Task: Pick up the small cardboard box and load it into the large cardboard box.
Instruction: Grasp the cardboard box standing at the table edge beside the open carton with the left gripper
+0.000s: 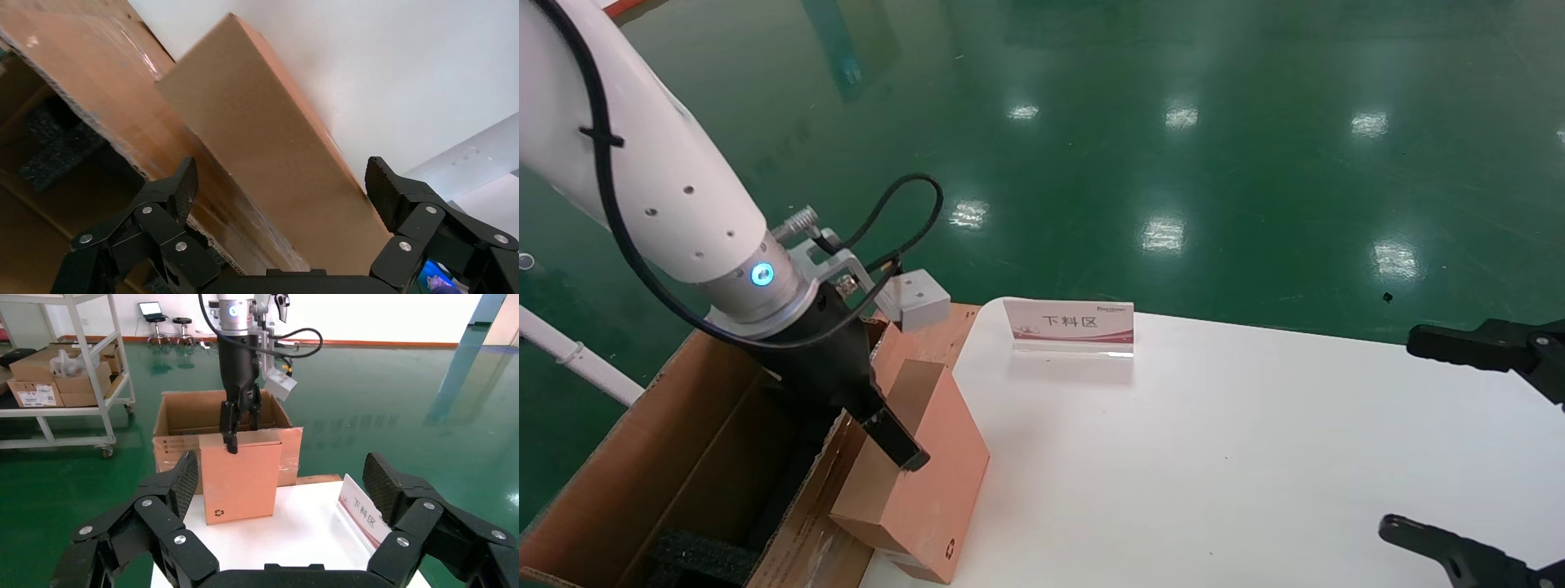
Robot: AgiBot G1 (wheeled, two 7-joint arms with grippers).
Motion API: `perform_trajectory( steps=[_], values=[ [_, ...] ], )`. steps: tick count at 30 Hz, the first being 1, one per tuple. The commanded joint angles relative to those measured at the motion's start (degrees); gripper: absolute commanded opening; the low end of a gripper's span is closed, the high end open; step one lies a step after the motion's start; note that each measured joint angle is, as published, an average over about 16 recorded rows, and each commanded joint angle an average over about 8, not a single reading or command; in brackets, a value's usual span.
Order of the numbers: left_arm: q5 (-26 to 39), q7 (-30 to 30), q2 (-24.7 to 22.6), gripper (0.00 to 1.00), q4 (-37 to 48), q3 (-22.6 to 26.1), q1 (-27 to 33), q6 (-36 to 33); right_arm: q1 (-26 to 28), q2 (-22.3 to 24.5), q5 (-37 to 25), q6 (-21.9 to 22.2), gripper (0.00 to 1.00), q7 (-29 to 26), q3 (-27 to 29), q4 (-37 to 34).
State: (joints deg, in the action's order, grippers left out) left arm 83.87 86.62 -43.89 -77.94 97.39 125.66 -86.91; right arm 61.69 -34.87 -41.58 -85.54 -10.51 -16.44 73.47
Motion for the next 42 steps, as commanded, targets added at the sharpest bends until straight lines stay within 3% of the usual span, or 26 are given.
perform_trajectory(
  steps=[1,19,23,27,31,42],
  values=[
    [-0.2,0.2,-0.1,1.00,0.0,0.5,-0.2,0.3,0.0,0.0,0.0,0.0,1.00,0.0,0.0,0.0],
    [1.2,0.8,-0.7,1.00,0.0,2.9,-2.6,2.2,0.0,0.0,0.0,0.0,1.00,0.0,-0.1,0.0],
    [1.2,0.8,-0.7,0.50,0.0,2.9,-2.6,2.2,0.0,0.0,0.0,0.0,0.99,0.0,-0.1,0.0],
    [1.2,0.8,-0.7,0.00,0.0,2.8,-2.6,2.2,0.0,0.0,0.0,0.0,0.49,0.0,-0.1,0.0],
    [1.2,0.7,-0.6,0.00,0.1,2.7,-2.6,2.2,0.0,0.0,0.1,0.0,0.00,0.0,-0.1,0.0],
    [1.1,0.7,-0.6,0.00,0.1,2.6,-2.5,2.1,0.0,0.0,0.1,0.0,0.00,0.0,0.0,0.0]
  ],
)
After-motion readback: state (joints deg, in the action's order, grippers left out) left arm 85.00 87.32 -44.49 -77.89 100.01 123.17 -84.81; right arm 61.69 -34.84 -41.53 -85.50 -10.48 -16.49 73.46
